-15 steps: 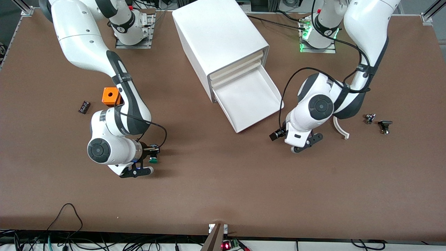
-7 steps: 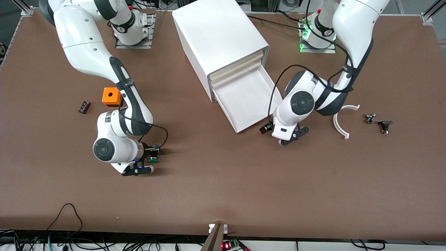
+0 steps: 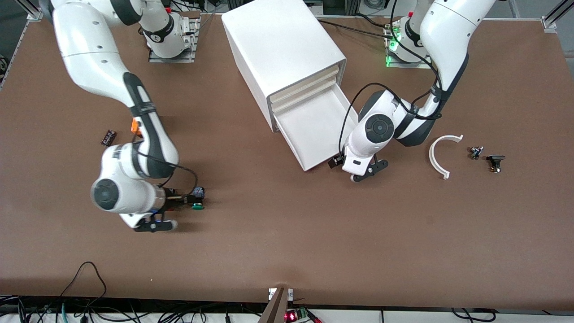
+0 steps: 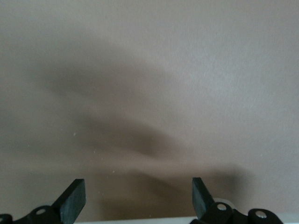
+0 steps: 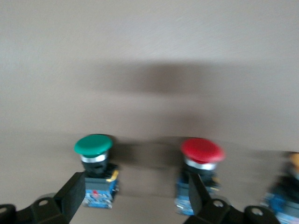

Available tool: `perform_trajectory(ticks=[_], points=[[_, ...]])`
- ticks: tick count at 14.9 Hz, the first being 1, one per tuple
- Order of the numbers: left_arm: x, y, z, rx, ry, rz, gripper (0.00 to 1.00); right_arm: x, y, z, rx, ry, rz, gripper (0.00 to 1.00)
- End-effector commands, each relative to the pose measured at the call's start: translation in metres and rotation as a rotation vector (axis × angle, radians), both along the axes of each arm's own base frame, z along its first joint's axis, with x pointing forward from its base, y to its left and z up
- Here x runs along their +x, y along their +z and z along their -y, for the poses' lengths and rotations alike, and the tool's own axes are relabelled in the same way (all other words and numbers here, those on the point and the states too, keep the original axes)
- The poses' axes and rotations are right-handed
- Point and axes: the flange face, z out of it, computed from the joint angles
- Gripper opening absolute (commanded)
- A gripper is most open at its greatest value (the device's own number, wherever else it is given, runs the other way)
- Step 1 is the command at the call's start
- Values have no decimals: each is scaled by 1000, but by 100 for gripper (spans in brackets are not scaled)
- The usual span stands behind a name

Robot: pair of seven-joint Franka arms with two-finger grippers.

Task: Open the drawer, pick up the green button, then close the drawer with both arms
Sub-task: 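Place the green button beside the red button with the right gripper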

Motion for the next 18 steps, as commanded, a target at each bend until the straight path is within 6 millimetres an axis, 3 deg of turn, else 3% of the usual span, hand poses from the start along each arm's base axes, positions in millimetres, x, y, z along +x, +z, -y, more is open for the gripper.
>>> perform_trajectory(ticks=[1, 3, 6, 9, 12, 16, 18], points=[[-17, -3, 16, 26, 6, 9, 100, -4, 54, 27, -2, -14, 2, 99], [-29, -3, 33, 27, -16, 5, 100, -9, 91, 42, -20, -28, 10, 99], [-47, 1, 58, 13, -60, -7, 100, -26, 166, 57, -28, -50, 20, 99], [-64, -1, 72, 7, -93, -25, 100, -51, 236, 73, -36, -59, 14, 99], [-83, -3, 76, 9, -119, -46, 100, -76, 290, 85, -44, -58, 26, 99], [-109, -6, 92, 13, -111, -76, 100, -123, 342, 95, -62, -77, 71, 99], [-117, -6, 98, 13, -102, -85, 100, -146, 356, 107, -65, -100, 80, 99]])
